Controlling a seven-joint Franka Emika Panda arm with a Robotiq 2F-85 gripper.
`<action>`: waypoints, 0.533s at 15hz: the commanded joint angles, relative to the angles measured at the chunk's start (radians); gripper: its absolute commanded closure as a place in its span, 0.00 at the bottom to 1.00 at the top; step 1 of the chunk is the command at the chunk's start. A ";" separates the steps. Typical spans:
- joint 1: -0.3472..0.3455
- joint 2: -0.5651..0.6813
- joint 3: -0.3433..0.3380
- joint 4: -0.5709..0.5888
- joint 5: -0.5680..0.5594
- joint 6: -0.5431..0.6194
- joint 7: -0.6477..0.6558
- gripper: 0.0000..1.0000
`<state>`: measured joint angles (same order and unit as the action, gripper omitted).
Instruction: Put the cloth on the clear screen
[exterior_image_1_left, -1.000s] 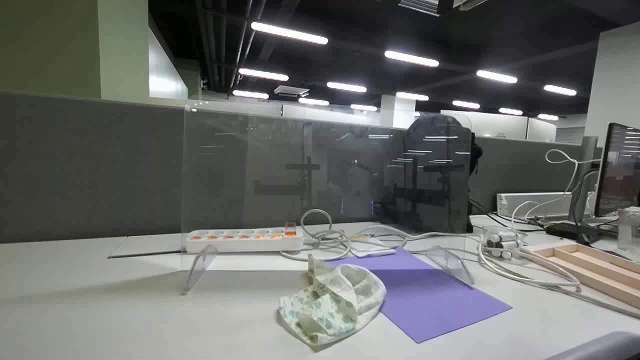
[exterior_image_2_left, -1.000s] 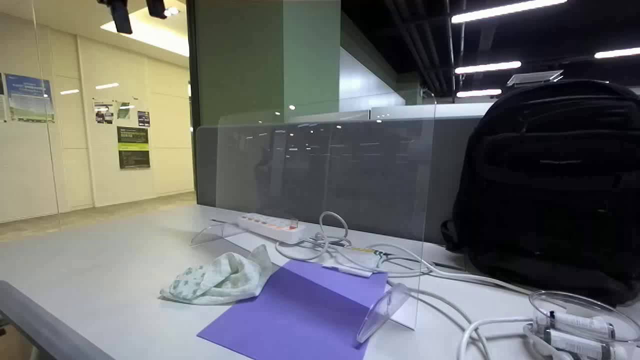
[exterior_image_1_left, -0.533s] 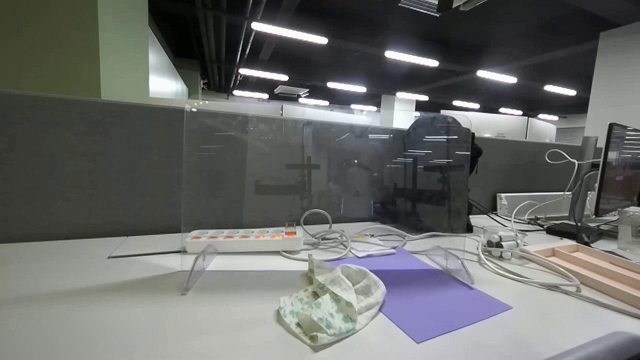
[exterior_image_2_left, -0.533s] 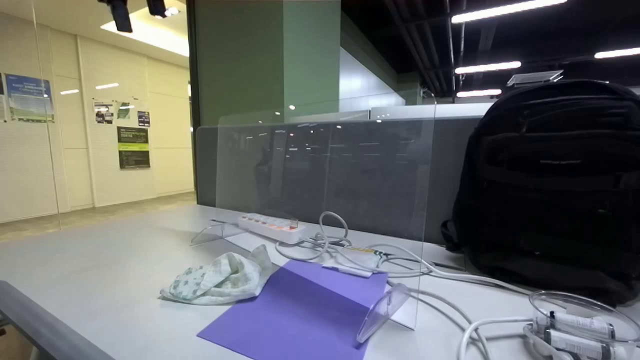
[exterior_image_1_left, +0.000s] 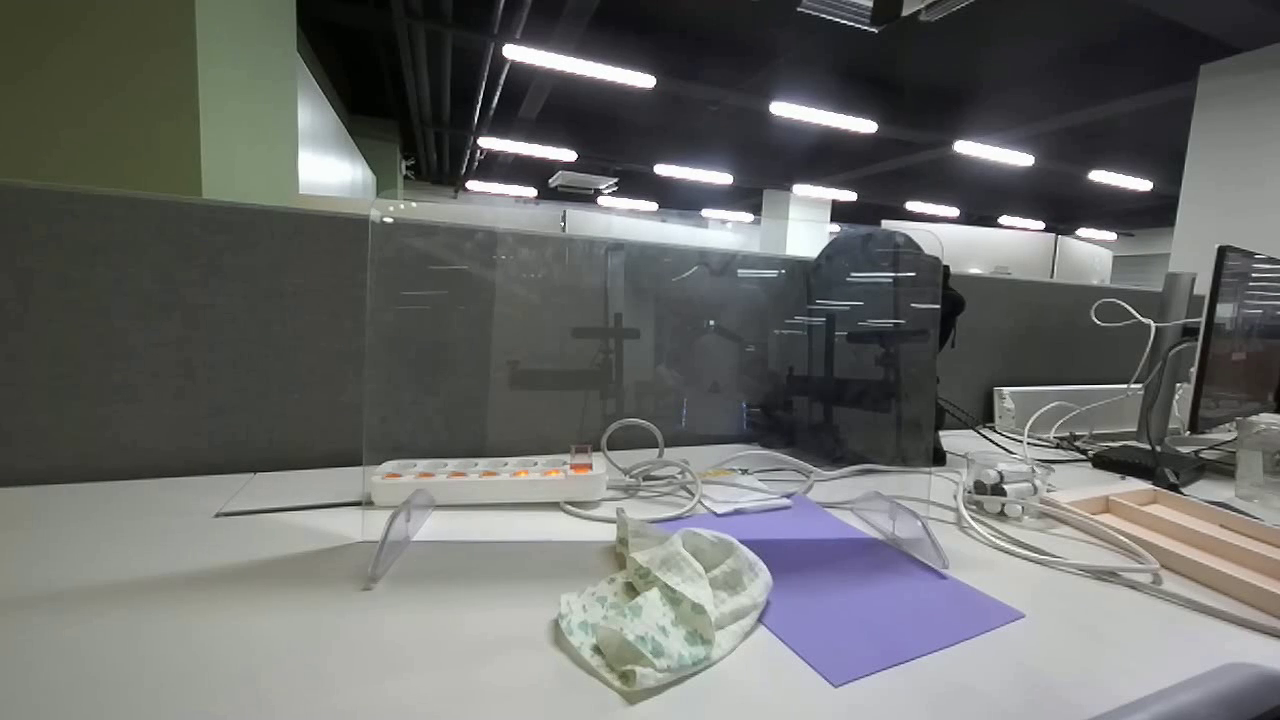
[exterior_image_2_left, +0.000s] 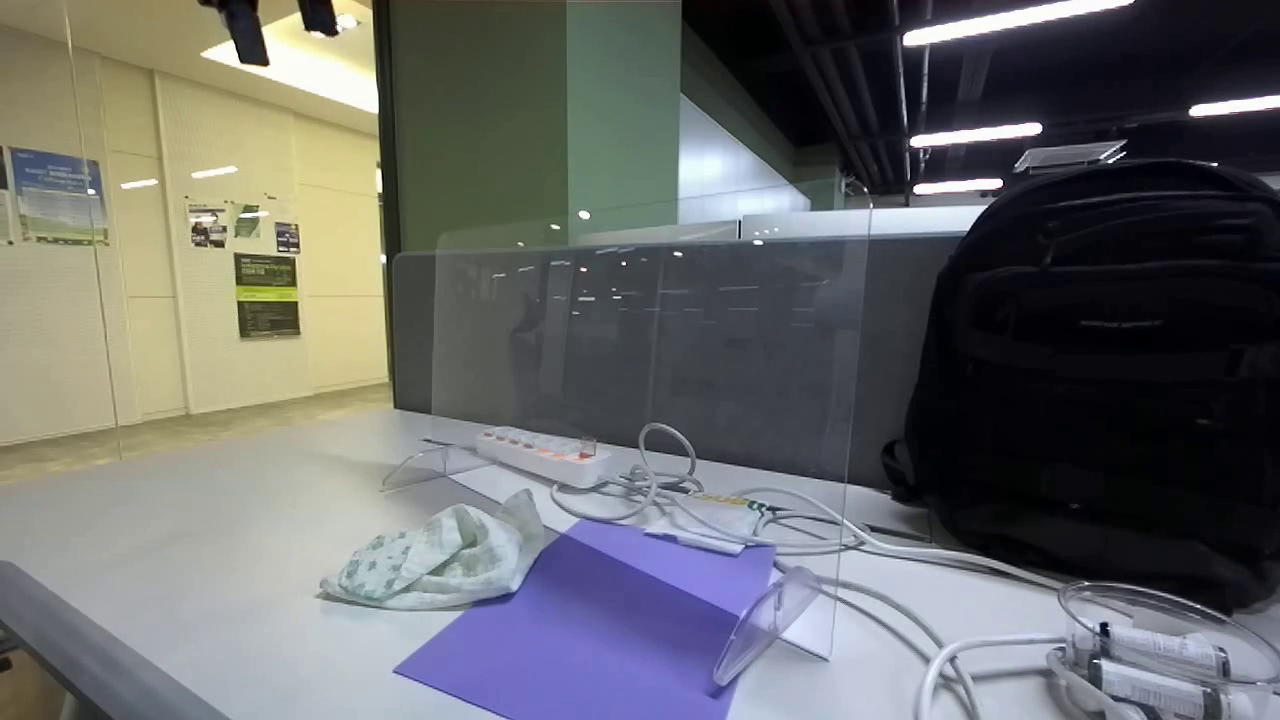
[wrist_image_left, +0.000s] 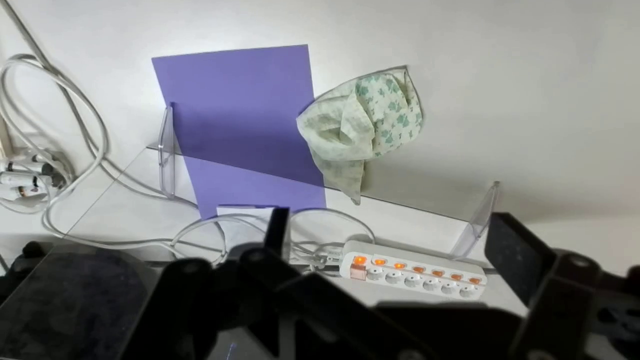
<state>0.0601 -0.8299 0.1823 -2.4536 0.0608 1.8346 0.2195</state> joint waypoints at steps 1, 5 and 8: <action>-0.009 -0.006 0.020 -0.015 -0.014 0.088 0.026 0.00; -0.022 0.036 0.031 -0.044 -0.019 0.193 0.034 0.00; -0.025 0.087 0.037 -0.067 -0.010 0.248 0.044 0.00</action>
<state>0.0392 -0.7921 0.2100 -2.5080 0.0556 2.0340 0.2228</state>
